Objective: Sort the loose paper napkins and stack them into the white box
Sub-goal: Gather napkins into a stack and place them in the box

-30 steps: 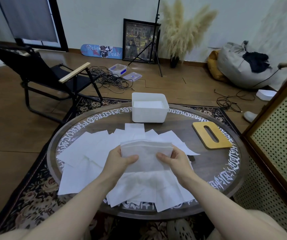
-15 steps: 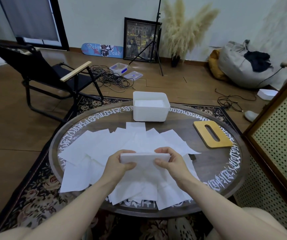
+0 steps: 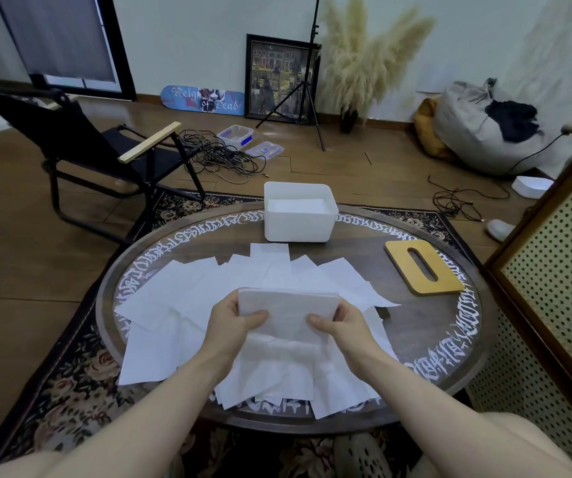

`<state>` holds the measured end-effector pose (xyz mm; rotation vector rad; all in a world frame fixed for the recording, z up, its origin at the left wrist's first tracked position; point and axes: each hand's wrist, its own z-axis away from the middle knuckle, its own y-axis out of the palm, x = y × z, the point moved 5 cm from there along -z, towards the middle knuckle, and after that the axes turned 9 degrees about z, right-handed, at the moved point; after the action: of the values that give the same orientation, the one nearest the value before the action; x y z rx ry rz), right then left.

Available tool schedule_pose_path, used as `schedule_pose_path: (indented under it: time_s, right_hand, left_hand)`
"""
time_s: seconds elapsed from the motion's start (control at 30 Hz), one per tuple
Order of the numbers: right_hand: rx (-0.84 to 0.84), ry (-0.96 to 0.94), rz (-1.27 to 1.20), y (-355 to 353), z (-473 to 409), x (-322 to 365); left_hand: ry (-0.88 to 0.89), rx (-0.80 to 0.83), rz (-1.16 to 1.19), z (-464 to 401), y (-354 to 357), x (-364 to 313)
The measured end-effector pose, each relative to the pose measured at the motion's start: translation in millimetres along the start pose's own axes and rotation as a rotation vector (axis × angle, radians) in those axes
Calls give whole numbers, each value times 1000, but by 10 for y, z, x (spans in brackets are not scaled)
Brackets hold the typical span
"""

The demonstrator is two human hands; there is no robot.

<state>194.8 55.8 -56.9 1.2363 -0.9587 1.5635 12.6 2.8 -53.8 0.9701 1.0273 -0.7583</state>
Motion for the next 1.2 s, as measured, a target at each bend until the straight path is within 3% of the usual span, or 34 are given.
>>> schedule_pose_path:
  time_s: [0.4,1.2]
  right_hand:
    - [8,-61,149,54,39,-48]
    - [-15,72,274,9,36,-239]
  left_hand:
    - [20,67,-158,21,-47,54]
    - [24,91,-346,-23,-49,167]
